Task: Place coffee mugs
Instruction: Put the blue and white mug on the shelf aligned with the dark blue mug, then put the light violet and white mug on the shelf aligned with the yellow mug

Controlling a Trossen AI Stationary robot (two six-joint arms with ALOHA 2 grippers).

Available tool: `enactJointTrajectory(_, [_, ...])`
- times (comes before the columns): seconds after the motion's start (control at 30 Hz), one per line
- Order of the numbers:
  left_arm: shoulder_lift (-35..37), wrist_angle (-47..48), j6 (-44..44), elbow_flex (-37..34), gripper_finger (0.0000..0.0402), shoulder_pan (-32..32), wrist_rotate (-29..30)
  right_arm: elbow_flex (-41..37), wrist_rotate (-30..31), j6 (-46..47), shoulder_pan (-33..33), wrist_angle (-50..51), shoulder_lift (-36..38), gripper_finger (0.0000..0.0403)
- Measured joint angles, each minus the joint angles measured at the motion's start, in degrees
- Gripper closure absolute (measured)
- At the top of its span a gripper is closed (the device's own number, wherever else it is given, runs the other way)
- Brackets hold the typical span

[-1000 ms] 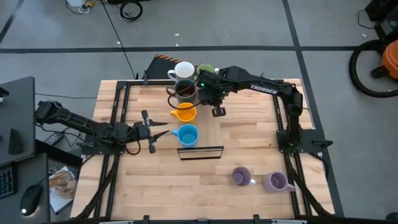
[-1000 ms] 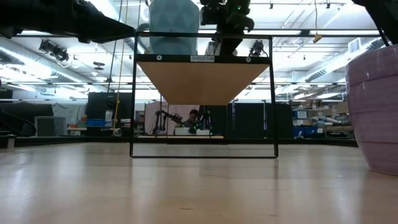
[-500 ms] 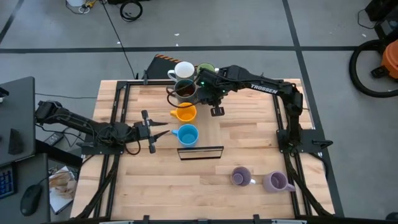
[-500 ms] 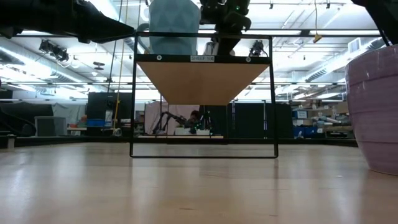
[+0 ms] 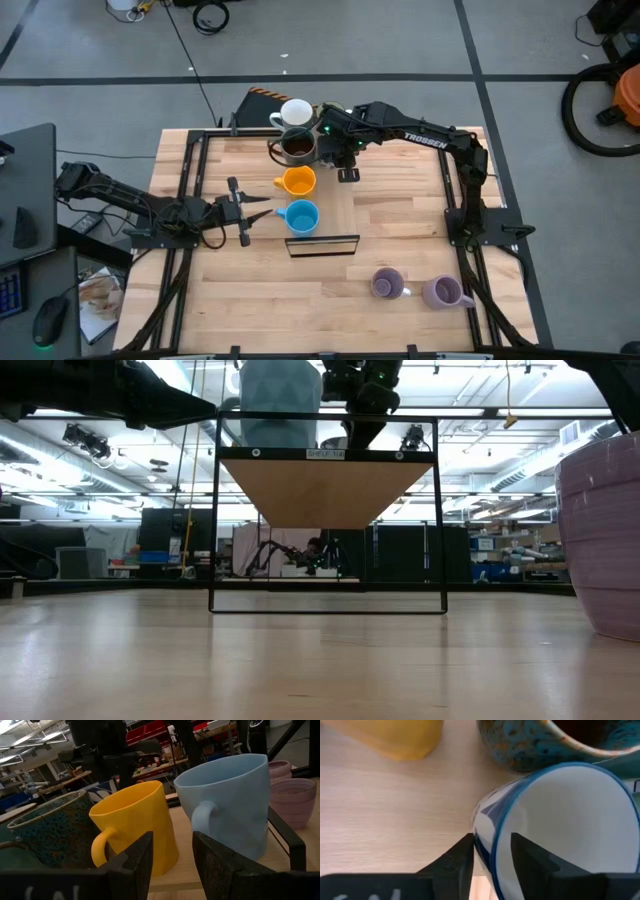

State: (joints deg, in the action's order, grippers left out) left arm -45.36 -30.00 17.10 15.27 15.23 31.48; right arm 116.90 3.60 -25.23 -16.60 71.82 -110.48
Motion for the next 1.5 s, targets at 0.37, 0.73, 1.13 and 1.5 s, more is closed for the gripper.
enactJointTrajectory(0.37, [0.0,0.0,0.0,0.0,0.0258,0.0,0.0,0.0,8.8,-0.3,3.0,-0.2,0.0,0.0242])
enactJointTrajectory(0.73, [0.0,0.0,0.0,0.0,0.0258,0.0,0.0,0.0,10.3,-0.2,3.2,-1.1,0.0,0.0218])
enactJointTrajectory(1.13, [0.0,0.0,0.0,0.0,0.0258,0.0,0.0,0.0,12.1,-2.1,2.6,-3.0,0.0,0.0162])
enactJointTrajectory(1.5, [0.0,0.0,0.0,0.0,0.0258,0.0,0.0,0.0,16.6,-1.4,5.2,-3.2,0.4,0.0159])
